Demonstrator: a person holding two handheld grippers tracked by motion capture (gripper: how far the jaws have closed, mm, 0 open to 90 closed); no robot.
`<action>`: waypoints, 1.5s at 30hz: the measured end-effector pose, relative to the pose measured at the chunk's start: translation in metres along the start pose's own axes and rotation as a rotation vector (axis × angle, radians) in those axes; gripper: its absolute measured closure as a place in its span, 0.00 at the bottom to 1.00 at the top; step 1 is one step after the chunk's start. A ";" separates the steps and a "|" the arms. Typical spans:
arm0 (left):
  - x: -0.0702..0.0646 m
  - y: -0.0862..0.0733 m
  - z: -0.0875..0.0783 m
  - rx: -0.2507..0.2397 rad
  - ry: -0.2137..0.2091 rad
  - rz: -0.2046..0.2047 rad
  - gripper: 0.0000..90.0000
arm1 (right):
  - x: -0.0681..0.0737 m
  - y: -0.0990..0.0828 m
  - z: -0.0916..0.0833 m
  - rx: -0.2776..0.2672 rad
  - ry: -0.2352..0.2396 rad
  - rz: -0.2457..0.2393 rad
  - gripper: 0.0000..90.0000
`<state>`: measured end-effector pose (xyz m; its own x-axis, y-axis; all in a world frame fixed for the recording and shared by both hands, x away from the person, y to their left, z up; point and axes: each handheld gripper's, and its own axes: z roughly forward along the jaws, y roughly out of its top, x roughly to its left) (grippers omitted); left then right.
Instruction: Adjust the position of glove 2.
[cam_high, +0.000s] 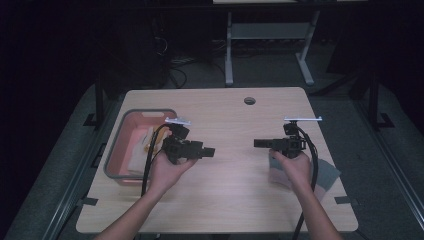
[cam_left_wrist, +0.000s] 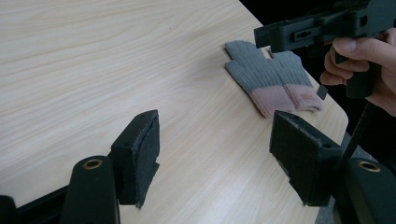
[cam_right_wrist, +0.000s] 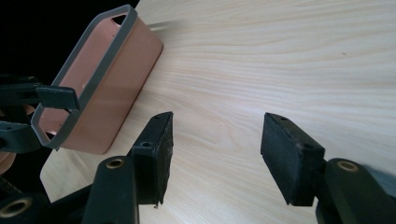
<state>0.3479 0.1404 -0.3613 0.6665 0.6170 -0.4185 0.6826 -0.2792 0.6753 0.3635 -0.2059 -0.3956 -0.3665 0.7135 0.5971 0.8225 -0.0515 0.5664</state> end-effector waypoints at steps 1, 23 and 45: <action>-0.001 0.000 0.002 -0.003 -0.003 -0.004 0.37 | -0.002 -0.001 -0.002 -0.001 0.000 0.005 0.48; -0.022 -0.004 0.042 0.024 -0.075 0.016 0.35 | -0.041 -0.029 -0.034 -0.017 -0.061 0.075 0.47; -0.041 -0.012 0.080 0.064 -0.137 0.034 0.34 | -0.079 -0.062 -0.071 -0.033 -0.145 0.135 0.47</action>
<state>0.3364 0.0589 -0.4006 0.7214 0.5015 -0.4777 0.6735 -0.3473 0.6525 0.3106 -0.3091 -0.4375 -0.1850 0.7918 0.5821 0.8445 -0.1748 0.5062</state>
